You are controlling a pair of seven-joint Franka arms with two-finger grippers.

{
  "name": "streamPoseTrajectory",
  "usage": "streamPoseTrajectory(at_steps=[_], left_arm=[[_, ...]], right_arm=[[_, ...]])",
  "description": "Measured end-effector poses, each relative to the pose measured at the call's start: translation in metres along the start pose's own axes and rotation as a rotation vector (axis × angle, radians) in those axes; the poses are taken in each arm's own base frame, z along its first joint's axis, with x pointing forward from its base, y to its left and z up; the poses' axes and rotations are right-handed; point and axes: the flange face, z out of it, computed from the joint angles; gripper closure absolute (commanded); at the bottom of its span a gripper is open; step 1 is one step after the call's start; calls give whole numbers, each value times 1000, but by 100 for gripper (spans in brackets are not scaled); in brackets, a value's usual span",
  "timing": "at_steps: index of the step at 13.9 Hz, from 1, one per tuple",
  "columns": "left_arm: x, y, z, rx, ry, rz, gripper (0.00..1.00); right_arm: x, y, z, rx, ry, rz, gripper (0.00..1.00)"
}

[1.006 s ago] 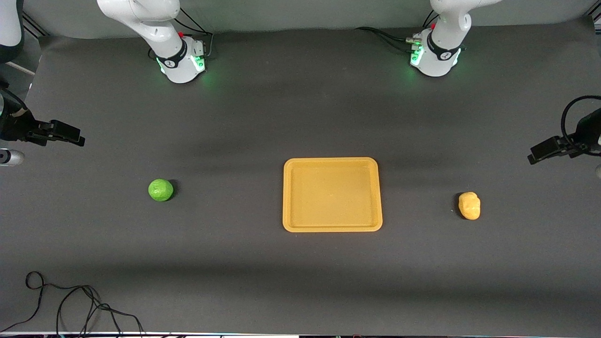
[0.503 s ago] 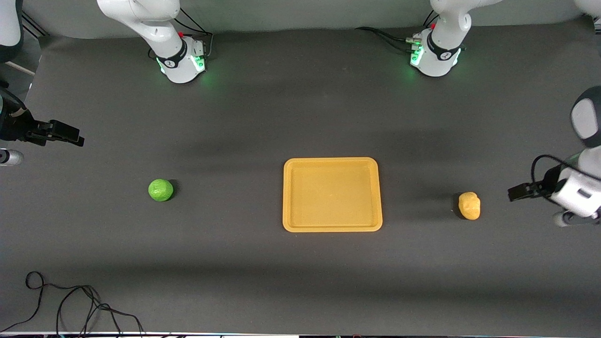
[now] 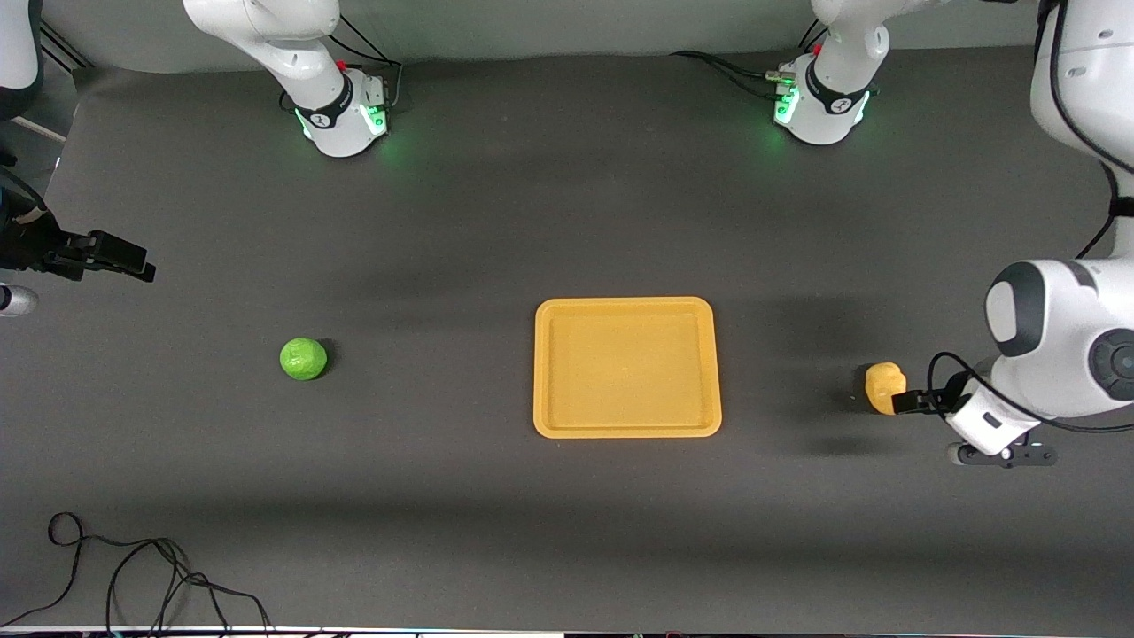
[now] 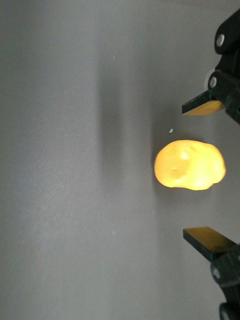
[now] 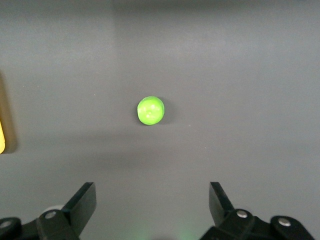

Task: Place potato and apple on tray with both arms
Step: 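Lower the left gripper around the potato and close it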

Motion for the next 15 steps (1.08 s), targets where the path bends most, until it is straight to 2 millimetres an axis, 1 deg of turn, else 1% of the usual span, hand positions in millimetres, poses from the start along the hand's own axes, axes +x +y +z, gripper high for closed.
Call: streamPoseTrajectory(at_steps=[2,5,7,8,9,12,13,14,15], left_arm=[[-2,1,25,-6,-20,3,0],[-13,3,57,-11,-23,8,0],[-21,4,72,-13,-35,10,1],[-24,4,76,-13,-43,10,5],[-26,5,79,-13,-49,11,16],[-27,5,80,-13,-52,14,75],[-27,5,79,-13,-50,17,92],[-27,6,77,-13,-49,20,100],[-27,8,76,-12,-54,26,100]], right_arm=[[1,0,0,0,5,0,0],[2,0,0,0,12,0,0],[2,0,0,0,14,0,0],[2,0,0,0,14,0,0],[2,0,0,0,14,0,0],[2,0,0,0,16,0,0],[2,0,0,0,16,0,0],[2,0,0,0,16,0,0],[2,0,0,0,16,0,0]])
